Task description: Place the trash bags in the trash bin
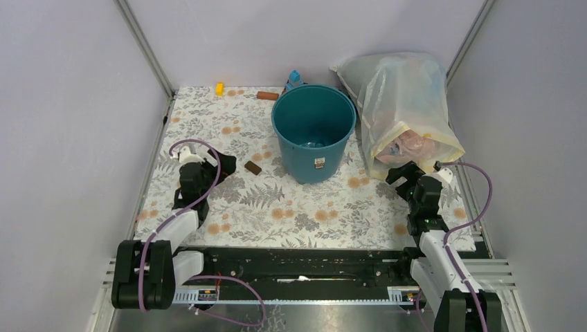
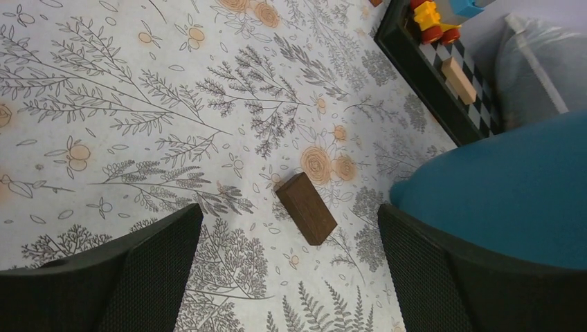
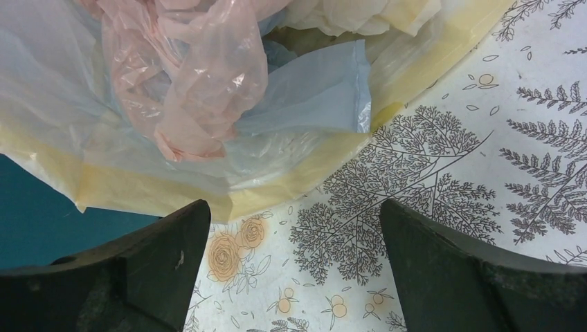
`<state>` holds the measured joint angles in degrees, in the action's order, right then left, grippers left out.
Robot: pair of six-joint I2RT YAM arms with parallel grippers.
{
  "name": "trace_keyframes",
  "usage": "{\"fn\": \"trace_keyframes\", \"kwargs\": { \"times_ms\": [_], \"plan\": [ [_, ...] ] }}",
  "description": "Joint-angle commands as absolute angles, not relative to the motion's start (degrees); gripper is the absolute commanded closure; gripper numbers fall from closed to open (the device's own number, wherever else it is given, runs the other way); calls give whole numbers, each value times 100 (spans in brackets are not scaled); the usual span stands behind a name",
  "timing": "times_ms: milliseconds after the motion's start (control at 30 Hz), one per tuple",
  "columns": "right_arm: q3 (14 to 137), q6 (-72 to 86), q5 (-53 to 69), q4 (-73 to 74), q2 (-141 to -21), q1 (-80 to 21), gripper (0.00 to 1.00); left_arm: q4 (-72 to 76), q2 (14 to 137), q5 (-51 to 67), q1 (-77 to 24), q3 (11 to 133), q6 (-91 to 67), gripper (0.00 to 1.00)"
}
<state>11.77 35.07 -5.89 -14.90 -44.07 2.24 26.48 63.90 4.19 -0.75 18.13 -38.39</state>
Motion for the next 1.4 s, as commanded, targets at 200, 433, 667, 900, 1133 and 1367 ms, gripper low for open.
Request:
{"fn": "trace_keyframes", "kwargs": {
  "times_ms": [200,433,667,900,1133,1367],
  "plan": [
    [1183,3522,-506,-1637,-3603,202,0,2489,4964,-179,-68,1494,-4018,1],
    [1447,3531,-656,-1504,-3321,202,4,2580,4928,363,-69,1657,-3614,1],
    [2466,3606,-328,-1119,-4498,207,15,3054,4196,665,-140,1226,-3903,1],
    [3195,3762,-638,-902,-5321,211,21,3603,4368,153,-132,799,-4861,1],
    [3990,3925,-1364,-186,-6154,232,1,3946,4494,132,-132,623,-4920,1],
    [3942,4047,-1707,-79,-6250,325,14,3934,4756,432,-138,756,-4760,1]
  ]
}}
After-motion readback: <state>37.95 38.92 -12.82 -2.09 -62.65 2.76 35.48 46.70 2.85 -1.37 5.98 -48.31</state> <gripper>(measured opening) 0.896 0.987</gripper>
